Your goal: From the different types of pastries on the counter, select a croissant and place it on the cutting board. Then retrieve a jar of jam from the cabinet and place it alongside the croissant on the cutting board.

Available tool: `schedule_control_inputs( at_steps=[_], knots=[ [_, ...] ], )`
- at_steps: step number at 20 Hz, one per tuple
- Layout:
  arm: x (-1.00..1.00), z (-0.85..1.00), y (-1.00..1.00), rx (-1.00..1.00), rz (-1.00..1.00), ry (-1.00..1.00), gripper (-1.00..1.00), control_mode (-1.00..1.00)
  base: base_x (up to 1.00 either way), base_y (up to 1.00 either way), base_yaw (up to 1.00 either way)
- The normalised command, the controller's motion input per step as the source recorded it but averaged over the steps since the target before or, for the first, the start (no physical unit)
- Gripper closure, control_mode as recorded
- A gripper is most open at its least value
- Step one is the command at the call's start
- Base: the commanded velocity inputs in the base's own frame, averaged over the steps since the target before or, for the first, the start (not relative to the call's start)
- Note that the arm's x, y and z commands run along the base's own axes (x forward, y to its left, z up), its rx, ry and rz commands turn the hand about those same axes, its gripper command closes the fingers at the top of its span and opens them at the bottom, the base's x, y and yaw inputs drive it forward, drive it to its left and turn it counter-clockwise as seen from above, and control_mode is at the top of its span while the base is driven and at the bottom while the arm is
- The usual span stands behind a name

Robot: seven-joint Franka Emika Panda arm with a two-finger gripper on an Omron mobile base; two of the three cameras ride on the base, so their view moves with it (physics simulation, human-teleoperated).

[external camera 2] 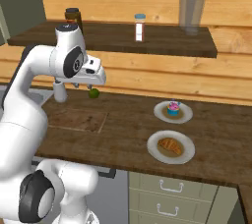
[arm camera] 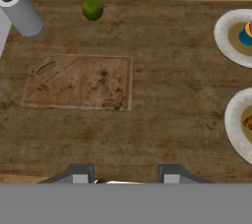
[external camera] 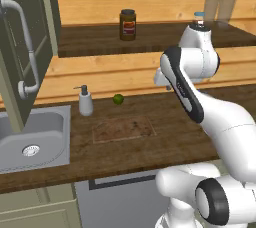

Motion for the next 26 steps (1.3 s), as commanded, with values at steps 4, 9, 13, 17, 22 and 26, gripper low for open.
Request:
schedule_control_inputs(
  at_steps=[4,9,13,17,22,26],
  knots=[
    [0.11,0.00,-0.30,0.00,0.08,0.00,-1.00,-1.00,0.00,0.00,0.00],
    [0.02,-0.19,-0.90,0.01,0.32,-0.08,-1.00,-1.00,0.00,0.00,0.00],
    [-0.03,-0.36,-0.93,0.00,0.37,-0.02,-1.00,-1.00,0.00,0.00,0.00],
    [-0.05,-0.27,-0.81,0.00,0.21,0.00,-1.00,-1.00,0.00,0.00,0.00],
    [0.00,-0.18,-0.81,0.00,0.20,0.10,-1.00,-1.00,0.00,0.00,0.00],
    [-0.03,-0.42,-0.87,0.00,0.18,0.03,-1.00,-1.00,0.00,0.00,0.00]
  ],
)
